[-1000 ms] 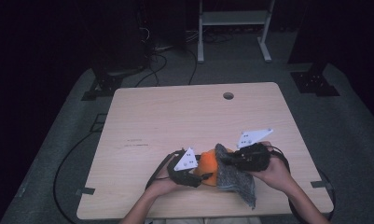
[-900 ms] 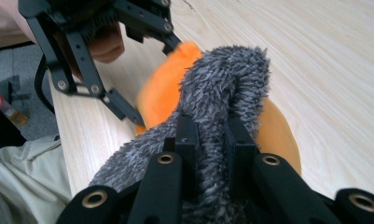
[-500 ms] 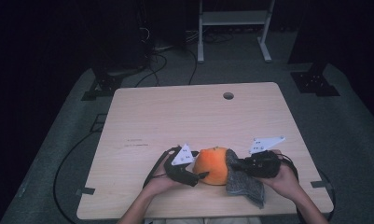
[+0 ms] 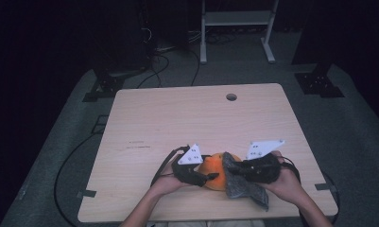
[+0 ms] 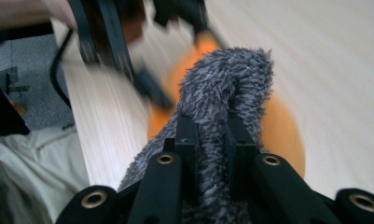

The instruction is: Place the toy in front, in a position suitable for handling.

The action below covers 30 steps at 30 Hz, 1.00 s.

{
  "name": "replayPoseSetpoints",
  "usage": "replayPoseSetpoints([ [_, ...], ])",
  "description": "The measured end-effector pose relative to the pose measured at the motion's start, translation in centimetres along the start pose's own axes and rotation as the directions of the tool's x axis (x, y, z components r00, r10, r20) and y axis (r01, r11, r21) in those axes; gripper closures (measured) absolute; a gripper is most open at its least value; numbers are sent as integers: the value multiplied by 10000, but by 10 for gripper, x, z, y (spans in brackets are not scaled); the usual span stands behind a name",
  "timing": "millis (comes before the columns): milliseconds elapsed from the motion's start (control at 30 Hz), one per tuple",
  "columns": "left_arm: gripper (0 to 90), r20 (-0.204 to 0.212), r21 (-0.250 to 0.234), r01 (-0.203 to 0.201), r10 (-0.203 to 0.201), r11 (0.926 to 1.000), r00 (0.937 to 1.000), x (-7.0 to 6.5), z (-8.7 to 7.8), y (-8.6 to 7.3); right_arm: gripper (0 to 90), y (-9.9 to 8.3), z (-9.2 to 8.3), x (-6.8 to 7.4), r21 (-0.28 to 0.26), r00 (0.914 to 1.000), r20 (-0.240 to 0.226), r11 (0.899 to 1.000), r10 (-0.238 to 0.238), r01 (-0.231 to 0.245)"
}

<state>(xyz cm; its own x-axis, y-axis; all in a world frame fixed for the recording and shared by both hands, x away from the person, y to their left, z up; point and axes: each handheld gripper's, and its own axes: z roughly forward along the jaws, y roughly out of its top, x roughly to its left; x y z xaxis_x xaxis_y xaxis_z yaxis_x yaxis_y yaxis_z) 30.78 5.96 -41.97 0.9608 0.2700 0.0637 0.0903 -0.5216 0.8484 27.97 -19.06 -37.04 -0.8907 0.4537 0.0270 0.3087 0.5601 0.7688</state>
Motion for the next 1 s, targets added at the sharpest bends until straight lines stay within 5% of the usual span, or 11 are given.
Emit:
replayPoseSetpoints([
  [133,395,-37,267,-602,604,9978,9982,-4,-4,-1,779,28,14,6,491,9970,-100,9958,-765,769],
  [267,414,-55,97,-526,527,9986,9986,-3,-11,-12,781,32,23,4,708,9962,-306,9940,-818,838],
  [633,425,-31,-207,-308,308,9993,9995,-1,-17,-24,782,-3,11,-21,106,9974,-419,9982,589,-585],
  [833,422,-29,-160,-372,372,9992,9993,-2,-20,-26,781,-31,8,-31,-293,9850,-735,9869,1562,-1586],
  [1000,412,-65,-311,-222,221,9993,9997,-2,-21,-30,779,-52,5,-38,-93,9783,-407,9790,2032,-2038],
])
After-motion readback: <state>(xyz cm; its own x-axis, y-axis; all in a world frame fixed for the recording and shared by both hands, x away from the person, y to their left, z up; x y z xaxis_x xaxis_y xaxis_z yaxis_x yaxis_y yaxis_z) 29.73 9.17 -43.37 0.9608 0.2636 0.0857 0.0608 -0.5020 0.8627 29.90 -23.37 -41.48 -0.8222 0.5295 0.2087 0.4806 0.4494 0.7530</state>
